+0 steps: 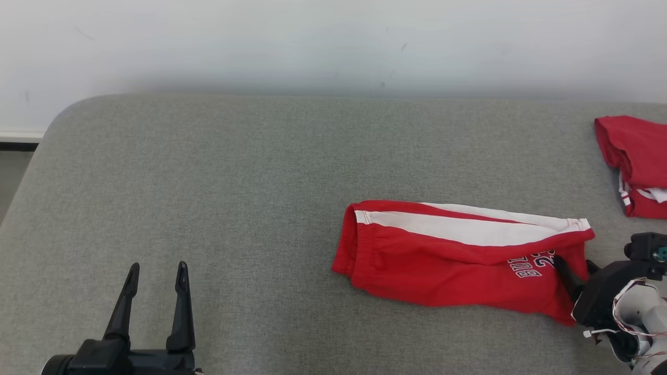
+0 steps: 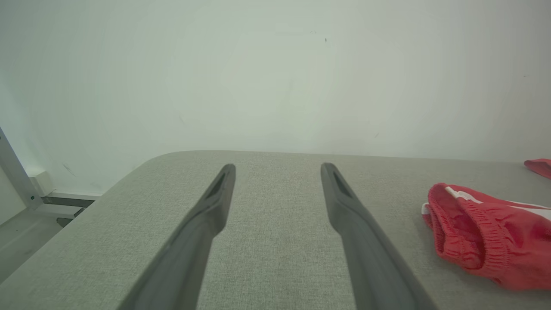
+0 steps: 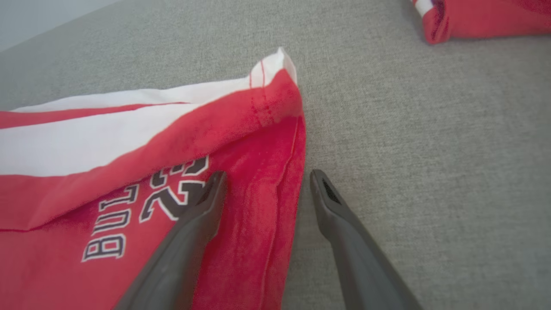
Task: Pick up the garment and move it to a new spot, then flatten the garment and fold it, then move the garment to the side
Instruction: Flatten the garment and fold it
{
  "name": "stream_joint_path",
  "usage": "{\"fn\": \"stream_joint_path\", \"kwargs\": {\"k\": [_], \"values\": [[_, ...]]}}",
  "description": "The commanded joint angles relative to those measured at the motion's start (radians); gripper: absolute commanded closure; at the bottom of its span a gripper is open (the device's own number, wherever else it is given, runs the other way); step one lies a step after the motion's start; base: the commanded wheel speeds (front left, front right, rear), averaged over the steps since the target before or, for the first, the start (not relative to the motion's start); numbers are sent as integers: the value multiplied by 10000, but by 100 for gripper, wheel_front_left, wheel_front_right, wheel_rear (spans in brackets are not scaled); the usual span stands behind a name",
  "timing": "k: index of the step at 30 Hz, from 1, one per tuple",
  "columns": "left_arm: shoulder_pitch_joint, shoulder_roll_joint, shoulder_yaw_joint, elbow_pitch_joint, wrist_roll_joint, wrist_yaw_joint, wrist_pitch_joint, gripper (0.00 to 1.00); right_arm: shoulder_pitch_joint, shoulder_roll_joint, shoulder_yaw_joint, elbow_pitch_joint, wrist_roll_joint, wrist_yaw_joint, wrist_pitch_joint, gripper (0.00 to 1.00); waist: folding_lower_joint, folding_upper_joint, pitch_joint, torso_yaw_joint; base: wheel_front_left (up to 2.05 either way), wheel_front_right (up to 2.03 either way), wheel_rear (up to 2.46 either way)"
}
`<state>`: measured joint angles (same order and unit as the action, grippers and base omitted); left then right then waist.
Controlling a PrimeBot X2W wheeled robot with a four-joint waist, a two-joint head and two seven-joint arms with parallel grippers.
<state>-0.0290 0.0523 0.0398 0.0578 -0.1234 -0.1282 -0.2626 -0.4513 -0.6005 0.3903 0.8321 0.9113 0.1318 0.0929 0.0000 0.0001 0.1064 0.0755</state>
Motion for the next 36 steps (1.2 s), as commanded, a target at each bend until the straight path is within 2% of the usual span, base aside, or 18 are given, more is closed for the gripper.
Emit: {"fn": "stream_joint_path", "kwargs": {"k": [1,6,7,8,9,12,21,26,30,36], "values": [[-79,-16,8,36,-33,-15,-27,0,-52,131,8,85,-149,-29,120,0,0,-1,79,85,0,0,0],[-99,-20,49,37,-42,-15,-27,0,10,441,105,414,-335,-29,796,0,0,-1,148,136,0,0,0],[-106,-21,60,42,-49,-16,-27,0,7,473,104,385,-357,-28,854,33,0,-1,159,140,0,0,0],[-113,-20,66,49,-52,-17,-27,0,-6,504,88,353,-366,-28,894,95,0,-1,167,140,0,0,0],[-119,-22,74,60,-54,-18,-27,0,-34,520,76,320,-389,-28,913,100,0,-1,168,137,0,0,0],[-141,-22,98,91,-52,-20,-27,0,-185,403,-10,257,-479,-29,946,100,0,-1,141,110,0,0,0],[-45,-25,83,181,-28,-23,-27,0,-500,-532,-338,629,-826,-29,1065,100,0,-1,-113,33,0,0,0],[84,-27,75,203,-68,-25,-27,0,-670,-781,-501,659,-961,-29,1350,100,0,-1,-246,-65,0,0,0],[202,-26,117,222,-105,-26,-27,0,-822,-623,-596,80,-771,-29,1731,100,0,-1,-309,-237,0,0,0],[360,-24,13,163,-76,40,-27,0,-725,-271,-1022,-1211,123,-29,2803,100,0,-1,-397,-433,0,0,0]]}}
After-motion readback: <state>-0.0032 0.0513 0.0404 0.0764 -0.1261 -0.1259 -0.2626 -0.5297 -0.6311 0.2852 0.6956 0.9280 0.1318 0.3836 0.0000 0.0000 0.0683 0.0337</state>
